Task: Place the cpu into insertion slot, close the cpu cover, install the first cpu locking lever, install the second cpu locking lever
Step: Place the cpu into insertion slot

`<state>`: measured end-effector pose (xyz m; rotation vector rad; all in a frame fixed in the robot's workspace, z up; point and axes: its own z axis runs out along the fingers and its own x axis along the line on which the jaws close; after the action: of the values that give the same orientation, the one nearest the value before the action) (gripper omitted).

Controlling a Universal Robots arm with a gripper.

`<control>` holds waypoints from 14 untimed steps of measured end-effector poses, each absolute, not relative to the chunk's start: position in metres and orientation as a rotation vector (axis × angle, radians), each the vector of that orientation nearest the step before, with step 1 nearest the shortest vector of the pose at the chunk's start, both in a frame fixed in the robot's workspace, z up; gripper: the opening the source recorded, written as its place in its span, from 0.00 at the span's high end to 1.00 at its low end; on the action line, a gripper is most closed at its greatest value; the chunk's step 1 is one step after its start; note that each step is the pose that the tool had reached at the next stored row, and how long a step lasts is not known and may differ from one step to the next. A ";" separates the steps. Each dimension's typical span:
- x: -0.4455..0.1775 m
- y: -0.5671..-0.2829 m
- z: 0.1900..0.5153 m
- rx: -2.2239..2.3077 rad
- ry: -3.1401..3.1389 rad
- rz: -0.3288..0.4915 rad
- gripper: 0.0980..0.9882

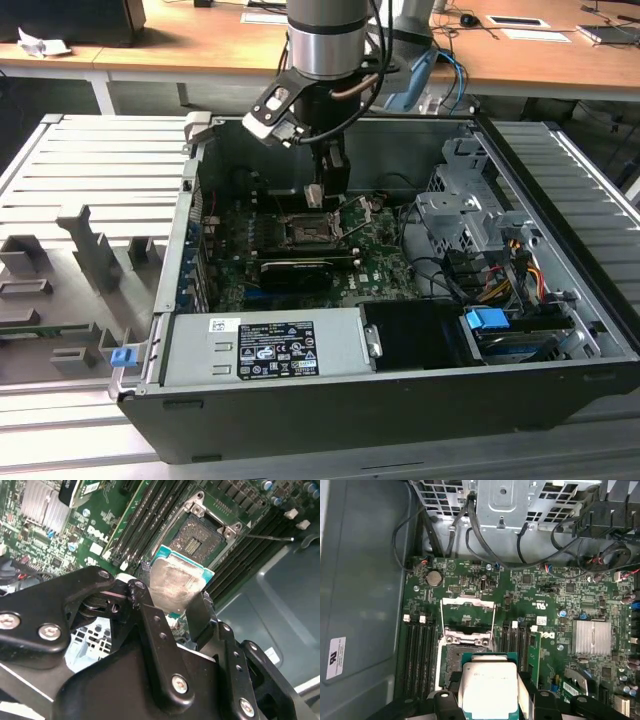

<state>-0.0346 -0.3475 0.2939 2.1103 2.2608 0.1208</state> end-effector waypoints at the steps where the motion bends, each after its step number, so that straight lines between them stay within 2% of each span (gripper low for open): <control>1: -0.035 -0.347 0.291 2.110 2.261 0.121 0.52; 14: -0.036 -0.347 0.270 2.188 2.178 0.122 0.52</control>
<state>-0.0360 -0.3471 0.2700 2.1880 2.1784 0.1218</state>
